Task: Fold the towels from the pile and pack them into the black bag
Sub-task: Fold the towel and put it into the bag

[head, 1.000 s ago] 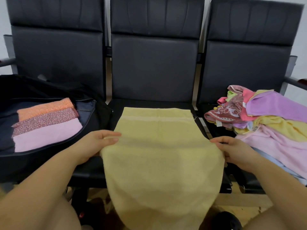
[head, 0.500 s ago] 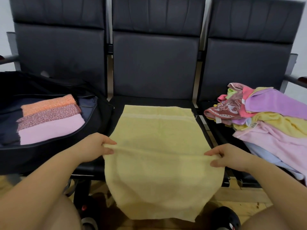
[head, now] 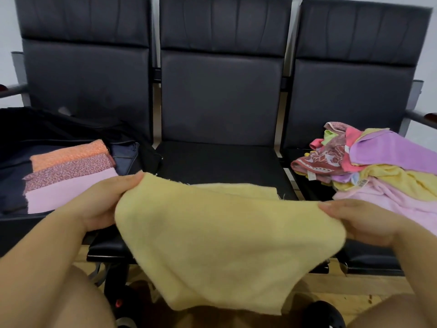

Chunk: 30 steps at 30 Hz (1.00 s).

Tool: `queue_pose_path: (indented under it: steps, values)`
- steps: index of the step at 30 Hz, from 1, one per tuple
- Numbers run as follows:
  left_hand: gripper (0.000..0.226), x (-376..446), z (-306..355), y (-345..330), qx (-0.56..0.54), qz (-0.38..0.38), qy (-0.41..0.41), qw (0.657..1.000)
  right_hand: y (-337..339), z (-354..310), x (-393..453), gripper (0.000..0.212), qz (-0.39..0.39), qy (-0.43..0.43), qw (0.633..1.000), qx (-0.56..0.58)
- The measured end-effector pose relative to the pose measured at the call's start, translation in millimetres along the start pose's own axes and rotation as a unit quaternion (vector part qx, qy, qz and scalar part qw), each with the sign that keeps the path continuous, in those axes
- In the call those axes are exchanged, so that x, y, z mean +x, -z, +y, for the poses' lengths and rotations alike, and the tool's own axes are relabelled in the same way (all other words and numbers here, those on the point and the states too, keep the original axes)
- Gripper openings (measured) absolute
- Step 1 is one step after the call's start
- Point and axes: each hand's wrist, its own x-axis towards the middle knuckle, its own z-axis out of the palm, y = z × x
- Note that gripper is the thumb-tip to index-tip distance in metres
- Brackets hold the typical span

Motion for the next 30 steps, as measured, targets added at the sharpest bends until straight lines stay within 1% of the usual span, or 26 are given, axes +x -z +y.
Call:
queue_pose_path:
  steps: [1, 2, 3, 4, 5, 6, 7, 8, 9, 10, 11, 12, 13, 16, 18, 19, 21, 22, 23, 24, 25, 26, 27, 28, 29, 30]
  values:
    - [0.036, -3, 4, -1, -0.032, -0.015, 0.005, 0.999, 2, -3, 0, 0.060, 0.001, 0.033, 0.998, 0.049]
    - [0.048, -3, 5, 1, -0.057, -0.027, -0.006, 0.998, 2, -8, -1, 0.048, 0.018, 0.069, 0.993, 0.092]
    - [0.063, -4, 7, 2, -0.083, -0.023, -0.013, 0.996, 3, -11, -1, 0.045, 0.050, 0.099, 0.987, 0.119]
    - [0.071, -1, 6, 6, -0.098, -0.018, -0.020, 0.995, 2, -15, 0, 0.044, 0.082, 0.112, 0.981, 0.135]
    - [0.073, 3, 7, 6, -0.101, -0.017, -0.018, 0.995, 4, -15, 4, 0.036, 0.103, 0.115, 0.978, 0.139]
    - [0.069, 11, 5, 10, -0.091, -0.024, -0.019, 0.995, 4, -16, 9, 0.032, 0.106, 0.109, 0.980, 0.129]
    - [0.059, 17, 5, 9, -0.068, -0.021, -0.019, 0.997, 3, -15, 15, 0.036, 0.117, 0.098, 0.983, 0.099]
    - [0.045, 27, 0, 10, -0.015, 0.004, -0.029, 0.999, 4, -11, 22, 0.046, 0.140, 0.088, 0.986, 0.038]
    - [0.032, 35, -4, 9, 0.075, 0.037, -0.041, 0.996, 7, -6, 28, 0.054, 0.182, 0.078, 0.979, -0.044]
    - [0.026, 42, -8, 9, 0.179, 0.069, -0.062, 0.979, 10, -3, 33, 0.048, 0.214, 0.069, 0.966, -0.130]
    - [0.026, 47, -12, 9, 0.276, 0.096, -0.075, 0.953, 13, -1, 38, 0.037, 0.236, 0.059, 0.947, -0.210]
    - [0.025, 51, -14, 9, 0.340, 0.106, -0.084, 0.931, 15, 0, 42, 0.032, 0.252, 0.048, 0.929, -0.266]
    - [0.025, 54, -14, 8, 0.373, 0.109, -0.085, 0.917, 19, 1, 47, 0.031, 0.258, 0.041, 0.918, -0.299]
    - [0.034, 74, -19, 12, 0.415, 0.116, -0.054, 0.901, 23, -4, 60, 0.039, 0.271, 0.014, 0.894, -0.357]
    - [0.042, 86, -22, 12, 0.402, 0.135, -0.025, 0.905, 24, -4, 70, 0.040, 0.287, 0.010, 0.893, -0.346]
    - [0.043, 90, -22, 10, 0.375, 0.154, -0.016, 0.914, 24, -5, 75, 0.037, 0.297, 0.010, 0.900, -0.319]
    - [0.035, 99, -22, 4, 0.273, 0.180, 0.000, 0.945, 20, -6, 86, 0.026, 0.319, 0.021, 0.917, -0.238]
    - [0.030, 104, -22, -1, 0.215, 0.184, 0.000, 0.959, 18, -6, 92, 0.022, 0.334, 0.032, 0.918, -0.212]
    - [0.026, 109, -22, -6, 0.165, 0.191, -0.008, 0.968, 17, -5, 99, 0.020, 0.354, 0.048, 0.911, -0.209]
    - [0.024, 115, -24, -10, 0.134, 0.206, -0.025, 0.969, 16, -4, 106, 0.021, 0.375, 0.068, 0.895, -0.230]
    - [0.023, 122, -26, -13, 0.137, 0.227, -0.052, 0.963, 14, -5, 111, 0.023, 0.397, 0.083, 0.875, -0.265]
    - [0.023, 128, -29, -15, 0.173, 0.247, -0.084, 0.950, 11, -7, 116, 0.023, 0.416, 0.096, 0.853, -0.301]
    - [0.024, 132, -31, -18, 0.231, 0.250, -0.112, 0.933, 6, -10, 121, 0.023, 0.422, 0.105, 0.839, -0.327]
    - [0.026, 133, -33, -22, 0.301, 0.226, -0.127, 0.918, 1, -12, 124, 0.027, 0.408, 0.105, 0.840, -0.342]
    - [0.039, 131, -37, -28, 0.365, 0.171, -0.116, 0.908, -4, -12, 129, 0.040, 0.370, 0.085, 0.855, -0.354]
    - [0.061, 130, -44, -34, 0.411, 0.100, -0.071, 0.903, -10, -9, 135, 0.061, 0.312, 0.044, 0.877, -0.364]
